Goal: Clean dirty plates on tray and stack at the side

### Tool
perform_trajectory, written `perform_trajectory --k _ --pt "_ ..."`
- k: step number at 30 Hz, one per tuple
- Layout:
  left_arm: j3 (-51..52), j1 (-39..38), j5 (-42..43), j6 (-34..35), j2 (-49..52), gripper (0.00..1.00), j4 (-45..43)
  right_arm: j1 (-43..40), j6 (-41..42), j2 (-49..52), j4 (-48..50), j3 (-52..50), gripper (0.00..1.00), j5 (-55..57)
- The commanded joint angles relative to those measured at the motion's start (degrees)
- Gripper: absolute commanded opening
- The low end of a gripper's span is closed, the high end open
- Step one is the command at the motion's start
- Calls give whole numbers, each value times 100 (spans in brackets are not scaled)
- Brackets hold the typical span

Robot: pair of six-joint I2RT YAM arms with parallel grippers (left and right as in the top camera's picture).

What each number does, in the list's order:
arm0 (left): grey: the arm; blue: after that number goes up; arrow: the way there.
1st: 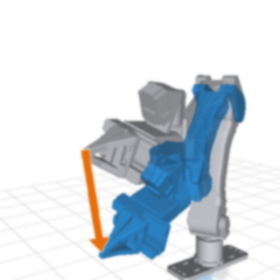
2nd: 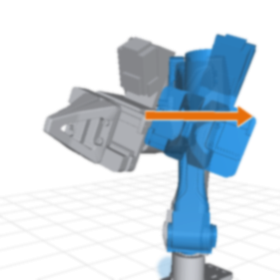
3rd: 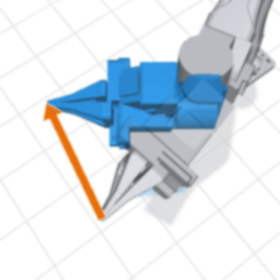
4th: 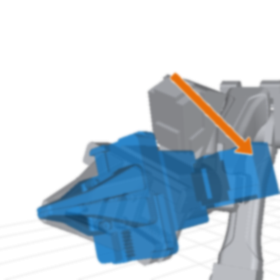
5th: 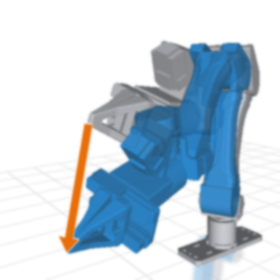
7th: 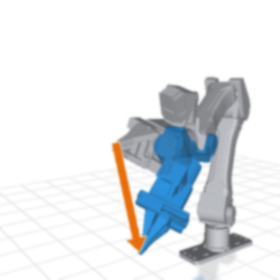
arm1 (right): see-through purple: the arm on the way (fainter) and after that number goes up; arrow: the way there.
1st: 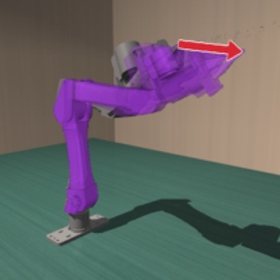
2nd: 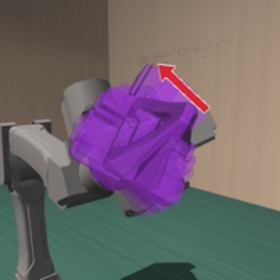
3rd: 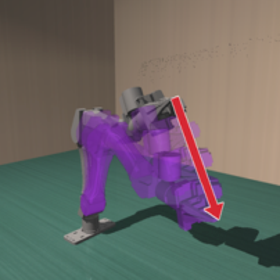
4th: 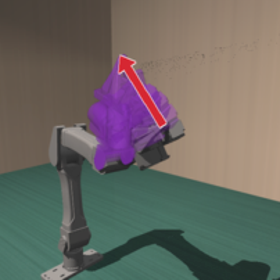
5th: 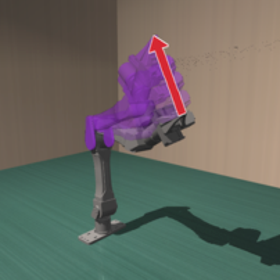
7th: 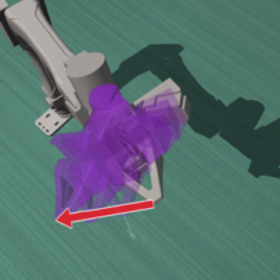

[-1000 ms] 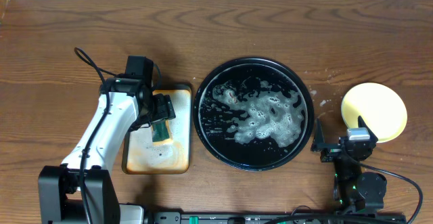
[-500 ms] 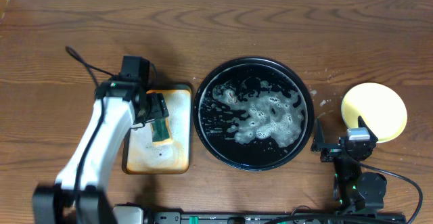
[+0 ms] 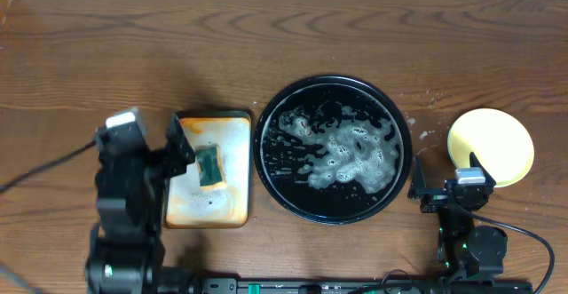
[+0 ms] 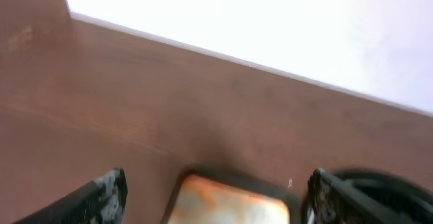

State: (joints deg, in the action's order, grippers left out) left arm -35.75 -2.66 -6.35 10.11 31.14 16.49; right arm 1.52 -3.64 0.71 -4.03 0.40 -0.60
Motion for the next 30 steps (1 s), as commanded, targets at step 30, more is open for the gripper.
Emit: perform_trajectory --k 30 --pt "3552 35 -33 -407 -3106 86 -1283 -37 -72 -17 -24 -9 99 -9"
